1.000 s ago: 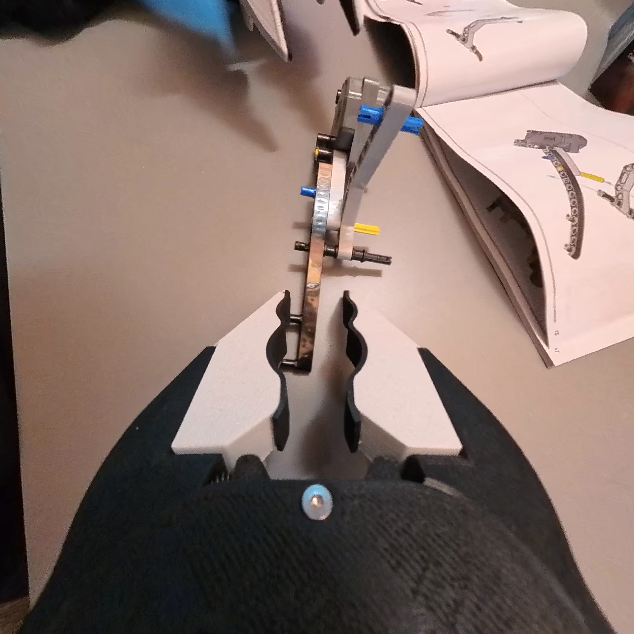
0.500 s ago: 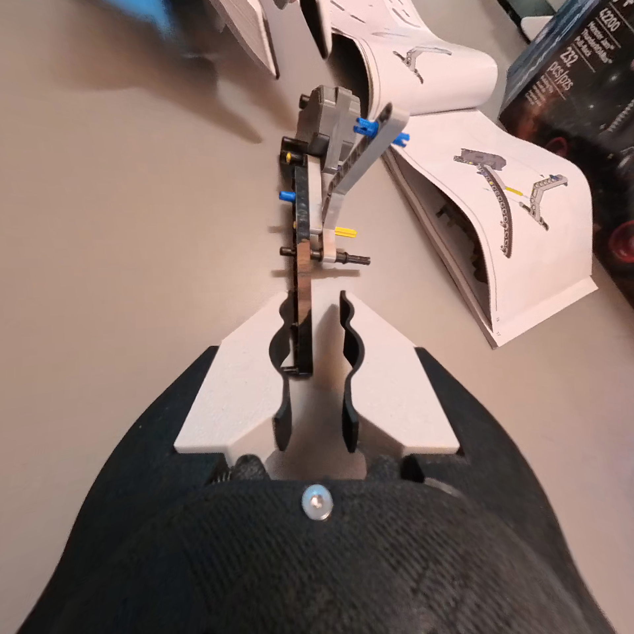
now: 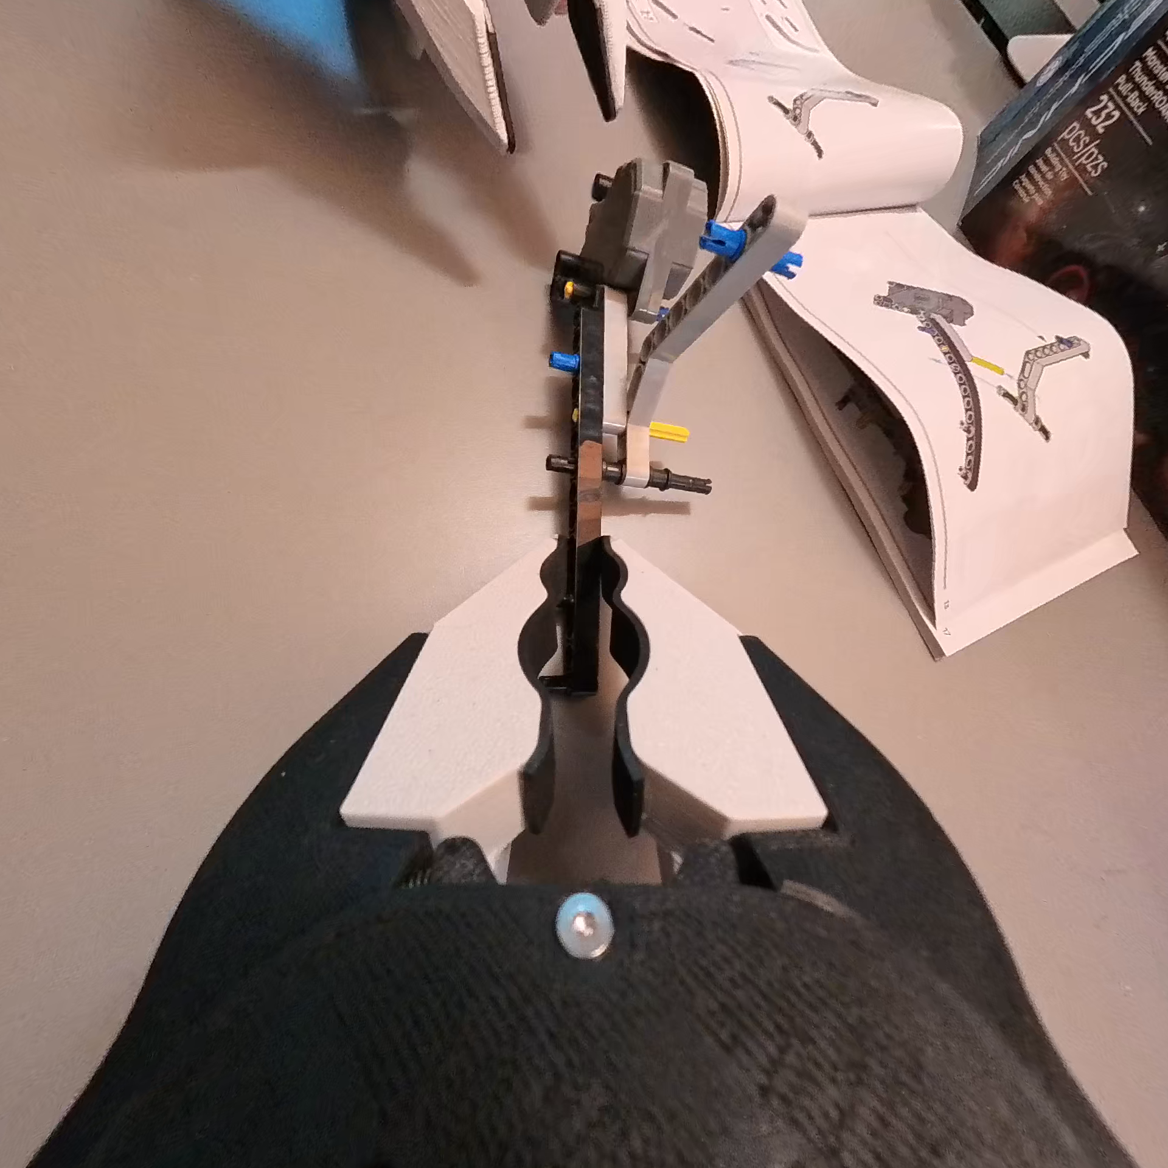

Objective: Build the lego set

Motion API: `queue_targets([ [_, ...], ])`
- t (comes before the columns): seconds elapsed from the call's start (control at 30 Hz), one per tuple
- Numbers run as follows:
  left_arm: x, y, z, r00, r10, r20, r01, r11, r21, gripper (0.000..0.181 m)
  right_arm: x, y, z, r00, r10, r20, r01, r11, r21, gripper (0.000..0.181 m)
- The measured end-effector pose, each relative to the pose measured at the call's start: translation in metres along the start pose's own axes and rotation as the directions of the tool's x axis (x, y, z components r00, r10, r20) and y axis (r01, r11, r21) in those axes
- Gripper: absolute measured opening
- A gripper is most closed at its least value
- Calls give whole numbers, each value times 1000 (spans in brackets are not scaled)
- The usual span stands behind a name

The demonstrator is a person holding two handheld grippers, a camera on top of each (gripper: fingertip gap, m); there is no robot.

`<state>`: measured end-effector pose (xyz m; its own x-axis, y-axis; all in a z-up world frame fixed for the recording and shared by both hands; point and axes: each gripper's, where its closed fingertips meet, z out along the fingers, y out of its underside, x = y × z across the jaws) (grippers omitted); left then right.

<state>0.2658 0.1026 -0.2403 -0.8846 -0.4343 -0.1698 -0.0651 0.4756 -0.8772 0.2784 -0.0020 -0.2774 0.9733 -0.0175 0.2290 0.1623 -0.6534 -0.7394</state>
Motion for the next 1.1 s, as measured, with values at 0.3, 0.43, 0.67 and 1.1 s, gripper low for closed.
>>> queue_targets([
  [0.3,-39,-23,-3,974,85,211,-69,994,-82,29,-15,7,-19,988,5,154,-8,1000,18,30],
  [0.43,-77,-48,7,945,120,305,-56,975,-213,35,10,-1,-47,990,57,126,-76,985,153,36],
  [0.67,-106,-46,68,956,121,268,-39,956,-291,46,116,18,-60,939,182,-292,-105,959,261,35],
  [1.1,-136,-35,33,764,39,644,46,992,-114,41,145,13,-63,798,-31,-602,175,968,181,33],
])
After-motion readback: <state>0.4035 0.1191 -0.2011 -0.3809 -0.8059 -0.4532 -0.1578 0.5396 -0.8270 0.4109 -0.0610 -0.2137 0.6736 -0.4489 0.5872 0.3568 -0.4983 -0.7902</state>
